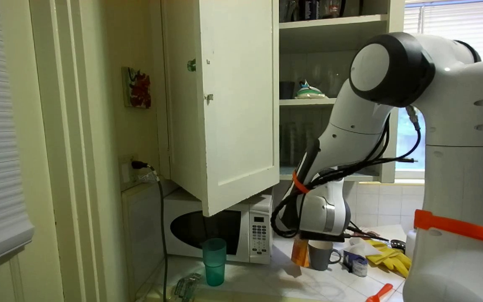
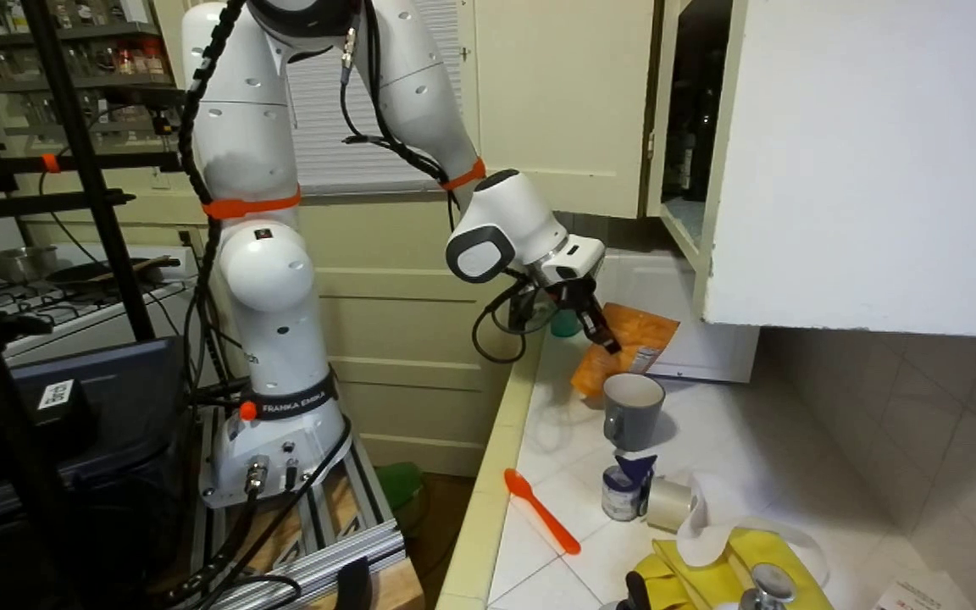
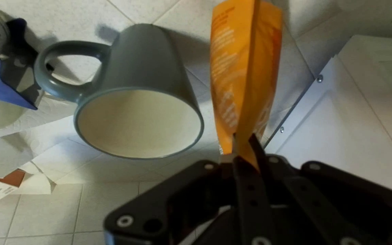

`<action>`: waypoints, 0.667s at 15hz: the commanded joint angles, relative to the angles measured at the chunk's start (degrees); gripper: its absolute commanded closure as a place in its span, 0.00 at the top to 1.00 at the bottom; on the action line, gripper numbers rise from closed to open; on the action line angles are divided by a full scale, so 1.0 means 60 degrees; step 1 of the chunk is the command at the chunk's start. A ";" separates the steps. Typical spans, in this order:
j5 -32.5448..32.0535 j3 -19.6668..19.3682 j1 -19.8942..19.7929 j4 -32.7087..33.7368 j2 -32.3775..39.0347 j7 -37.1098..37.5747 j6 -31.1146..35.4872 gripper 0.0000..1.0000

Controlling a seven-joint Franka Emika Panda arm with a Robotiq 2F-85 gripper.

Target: Move the orange packet from the bottom shelf and place it to the right of the microwave

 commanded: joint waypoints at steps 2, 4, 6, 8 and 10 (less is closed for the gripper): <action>0.0602 0.0014 0.0184 0.0000 0.0192 -0.0341 0.0168 0.33; 0.0677 0.0009 0.0220 0.0002 0.0175 -0.0402 0.0142 0.49; 0.0793 -0.0006 0.0256 0.0008 0.0065 -0.0482 -0.0018 0.65; 0.0937 -0.0030 0.0290 0.0020 -0.0060 -0.0584 -0.0162 0.78; 0.1096 -0.0038 0.0307 0.0035 -0.0222 -0.0704 -0.0288 0.93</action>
